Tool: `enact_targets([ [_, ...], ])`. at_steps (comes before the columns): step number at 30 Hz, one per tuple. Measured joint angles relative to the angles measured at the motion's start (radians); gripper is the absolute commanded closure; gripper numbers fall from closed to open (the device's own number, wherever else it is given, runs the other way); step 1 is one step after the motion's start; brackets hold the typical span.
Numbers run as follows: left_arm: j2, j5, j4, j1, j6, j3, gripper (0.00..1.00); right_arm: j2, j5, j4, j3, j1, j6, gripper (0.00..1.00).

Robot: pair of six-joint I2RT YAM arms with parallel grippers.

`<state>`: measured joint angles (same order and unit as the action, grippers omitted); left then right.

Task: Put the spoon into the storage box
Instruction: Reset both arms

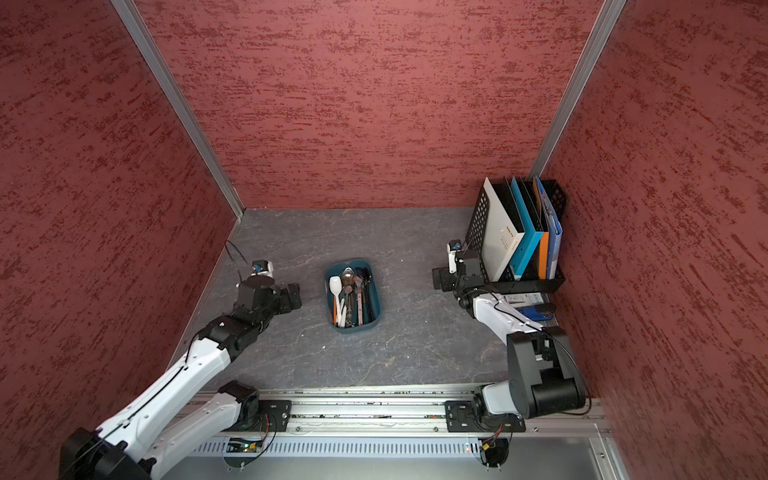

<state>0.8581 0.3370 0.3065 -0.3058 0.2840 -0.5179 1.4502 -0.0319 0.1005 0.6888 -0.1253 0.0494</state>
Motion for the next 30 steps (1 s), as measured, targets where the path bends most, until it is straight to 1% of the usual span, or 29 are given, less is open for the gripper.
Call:
enact_targets([
  [3,-0.008,0.004,-0.177,0.077,-0.074,0.119,0.00,0.058,-0.019,0.151,-0.073,0.029,0.009,0.01],
  [5,0.027,-0.013,-0.292,0.137,-0.108,0.160,0.00,0.069,-0.012,0.243,-0.119,0.050,0.010,0.01],
  [8,0.122,-0.058,-0.485,0.221,-0.143,0.198,0.00,0.074,0.033,0.357,-0.154,0.085,0.006,0.01],
  [12,0.280,-0.127,-0.772,0.266,-0.172,0.255,0.00,0.068,0.105,0.556,-0.244,0.121,0.003,0.01],
  [15,0.414,-0.175,-0.907,0.293,-0.196,0.244,0.00,0.081,0.132,0.648,-0.294,0.126,0.000,0.01],
  [20,0.620,-0.257,-1.114,0.344,-0.224,0.183,0.00,0.090,0.150,0.727,-0.301,0.127,-0.002,0.01],
  [23,0.673,-0.281,-1.148,0.346,-0.235,0.174,0.00,0.090,0.151,0.749,-0.301,0.127,-0.008,0.01],
  [30,0.675,-0.295,-1.191,0.343,-0.248,0.164,0.00,0.090,0.151,0.757,-0.301,0.127,-0.016,0.01],
])
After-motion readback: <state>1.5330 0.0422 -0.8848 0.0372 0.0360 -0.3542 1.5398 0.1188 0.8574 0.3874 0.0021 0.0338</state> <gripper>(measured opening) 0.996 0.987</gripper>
